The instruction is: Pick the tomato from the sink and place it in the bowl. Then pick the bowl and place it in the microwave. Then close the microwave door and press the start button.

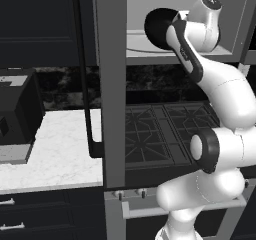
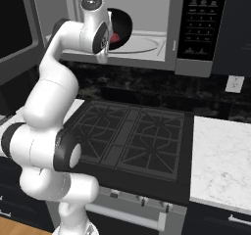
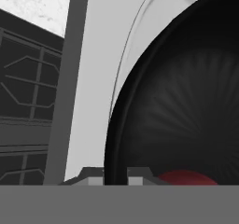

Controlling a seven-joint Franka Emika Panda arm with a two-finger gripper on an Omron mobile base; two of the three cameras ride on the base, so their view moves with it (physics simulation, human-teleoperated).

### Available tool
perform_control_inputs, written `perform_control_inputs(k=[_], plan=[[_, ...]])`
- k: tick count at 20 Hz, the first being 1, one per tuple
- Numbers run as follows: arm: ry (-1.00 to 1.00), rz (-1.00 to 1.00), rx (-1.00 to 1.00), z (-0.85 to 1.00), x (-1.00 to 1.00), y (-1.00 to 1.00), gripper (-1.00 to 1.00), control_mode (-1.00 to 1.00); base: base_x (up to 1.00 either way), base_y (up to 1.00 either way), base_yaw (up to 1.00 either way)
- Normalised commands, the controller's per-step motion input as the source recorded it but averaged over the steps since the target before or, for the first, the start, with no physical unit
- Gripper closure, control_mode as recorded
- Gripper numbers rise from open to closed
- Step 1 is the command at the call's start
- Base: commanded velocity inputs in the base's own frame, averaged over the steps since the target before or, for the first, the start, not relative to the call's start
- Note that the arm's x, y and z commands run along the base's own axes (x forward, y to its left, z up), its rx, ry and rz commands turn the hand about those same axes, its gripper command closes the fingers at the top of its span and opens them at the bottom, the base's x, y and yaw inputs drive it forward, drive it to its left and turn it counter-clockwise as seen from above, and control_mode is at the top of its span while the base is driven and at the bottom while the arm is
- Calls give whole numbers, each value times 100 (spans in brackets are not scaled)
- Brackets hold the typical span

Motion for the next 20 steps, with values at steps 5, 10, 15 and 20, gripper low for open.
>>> perform_control_inputs(k=[5,10,15,20], plan=[[0,0,0,-8,28,0,100,-100,0,0,0],[-1,0,-1,-26,2,0,-100,-100,0,0,0],[-15,0,-2,0,-11,0,-100,-100,0,0,0],[-24,0,-2,19,-41,0,-100,-100,0,0,0]])
